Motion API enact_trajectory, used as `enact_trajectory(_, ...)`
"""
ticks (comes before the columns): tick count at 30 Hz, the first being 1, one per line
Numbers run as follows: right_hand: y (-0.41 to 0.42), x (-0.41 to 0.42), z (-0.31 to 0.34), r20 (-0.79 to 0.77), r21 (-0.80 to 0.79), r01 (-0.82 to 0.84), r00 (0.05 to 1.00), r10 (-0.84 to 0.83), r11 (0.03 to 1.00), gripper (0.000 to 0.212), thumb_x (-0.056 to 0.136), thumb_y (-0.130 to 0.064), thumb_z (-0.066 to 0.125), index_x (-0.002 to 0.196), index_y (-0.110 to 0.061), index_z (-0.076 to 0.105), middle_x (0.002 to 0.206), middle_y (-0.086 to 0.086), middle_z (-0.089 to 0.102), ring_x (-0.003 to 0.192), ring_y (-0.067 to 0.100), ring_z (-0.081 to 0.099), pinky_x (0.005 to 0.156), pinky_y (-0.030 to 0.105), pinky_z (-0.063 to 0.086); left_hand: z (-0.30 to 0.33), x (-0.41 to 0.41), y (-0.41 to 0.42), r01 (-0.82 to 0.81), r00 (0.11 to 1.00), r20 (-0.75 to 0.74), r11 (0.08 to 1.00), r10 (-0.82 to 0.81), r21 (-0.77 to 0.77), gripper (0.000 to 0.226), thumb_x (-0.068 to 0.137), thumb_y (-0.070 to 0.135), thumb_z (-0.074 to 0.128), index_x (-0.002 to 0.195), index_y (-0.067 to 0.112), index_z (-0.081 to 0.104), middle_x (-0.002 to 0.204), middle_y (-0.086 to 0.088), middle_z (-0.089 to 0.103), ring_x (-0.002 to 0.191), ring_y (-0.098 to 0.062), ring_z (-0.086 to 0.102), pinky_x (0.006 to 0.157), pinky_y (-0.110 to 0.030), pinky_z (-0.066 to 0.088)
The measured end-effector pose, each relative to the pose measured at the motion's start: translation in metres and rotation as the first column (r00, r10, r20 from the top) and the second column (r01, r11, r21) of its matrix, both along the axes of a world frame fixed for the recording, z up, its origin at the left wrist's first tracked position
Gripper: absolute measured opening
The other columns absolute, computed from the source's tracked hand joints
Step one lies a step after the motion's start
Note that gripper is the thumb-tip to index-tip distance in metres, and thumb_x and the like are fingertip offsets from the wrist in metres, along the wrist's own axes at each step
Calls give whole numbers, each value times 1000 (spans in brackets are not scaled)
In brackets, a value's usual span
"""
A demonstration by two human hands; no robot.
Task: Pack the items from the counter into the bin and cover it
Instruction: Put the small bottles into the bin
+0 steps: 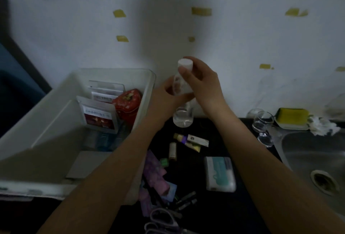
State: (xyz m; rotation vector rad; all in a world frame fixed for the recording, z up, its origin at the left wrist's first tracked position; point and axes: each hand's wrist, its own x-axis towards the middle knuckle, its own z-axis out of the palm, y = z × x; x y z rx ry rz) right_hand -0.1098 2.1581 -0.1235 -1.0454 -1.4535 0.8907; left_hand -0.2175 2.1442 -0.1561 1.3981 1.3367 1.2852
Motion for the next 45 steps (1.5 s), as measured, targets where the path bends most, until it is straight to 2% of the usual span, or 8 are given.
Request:
enact_trajectory(10,-3,-115,48,-95,121,-85,991,96,989,27,89,-20,62,115,-14,61,102,-5,66,92,3,64,84,18,53,54,-122,-9,-20,989,-139,983,46,183,42,75,27,75,114,25,61,101,12,68,93,3,64,75,-8,52)
enact_trajectory(16,-2,-193,14,-14,1,-94,995,94,996,29,86,-22,65,114,-15,63,102,-3,67,99,12,65,90,29,54,25,-212,-14,53,973,-228,998,-47,19,31,79,25,72,106,31,56,91,19,63,83,8,59,67,-6,48)
enact_trajectory(21,9,-232,-36,164,-108,-112,978,129,988,22,85,-23,66,103,-10,67,97,6,71,92,20,67,86,39,55,-13,-268,-7,143,934,-306,978,-184,-152,31,77,11,74,104,20,62,89,9,65,83,-5,62,73,-21,52)
enact_trajectory(26,8,-244,-82,453,-190,-127,868,202,974,25,89,-22,60,113,-13,62,104,-1,63,91,5,55,69,5,37,-64,-294,7,243,827,-421,913,-372,-328,38,73,18,78,108,18,64,96,5,68,88,-8,64,77,-20,54)
enact_trajectory(37,18,-247,-108,713,-367,-151,588,382,918,26,85,-21,64,108,-11,62,102,2,62,87,11,55,69,16,42,-111,-291,17,323,718,-419,799,-556,-507,21,81,23,71,72,27,53,67,11,51,59,0,47,51,-12,34)
enact_trajectory(39,18,-248,-113,741,-410,-122,533,408,904,29,85,-21,64,112,-11,61,108,3,61,91,13,55,76,22,45,-115,-293,18,305,715,-416,786,-562,-537,10,83,23,70,84,19,61,73,8,55,68,-5,53,55,-15,39)
enact_trajectory(41,17,-250,-117,763,-459,-93,470,445,884,30,85,-21,64,112,-11,59,112,4,61,96,16,57,81,26,48,-118,-294,19,307,694,-429,776,-578,-550,23,84,23,68,103,10,65,84,3,61,80,-11,58,63,-20,46)
enact_trajectory(45,13,-255,-123,794,-489,-48,388,467,871,32,86,-20,64,115,-11,56,115,5,58,101,19,57,80,27,46,-122,-292,20,301,606,-493,753,-625,-584,27,84,19,67,108,7,63,107,-10,65,99,-22,61,86,-36,51)
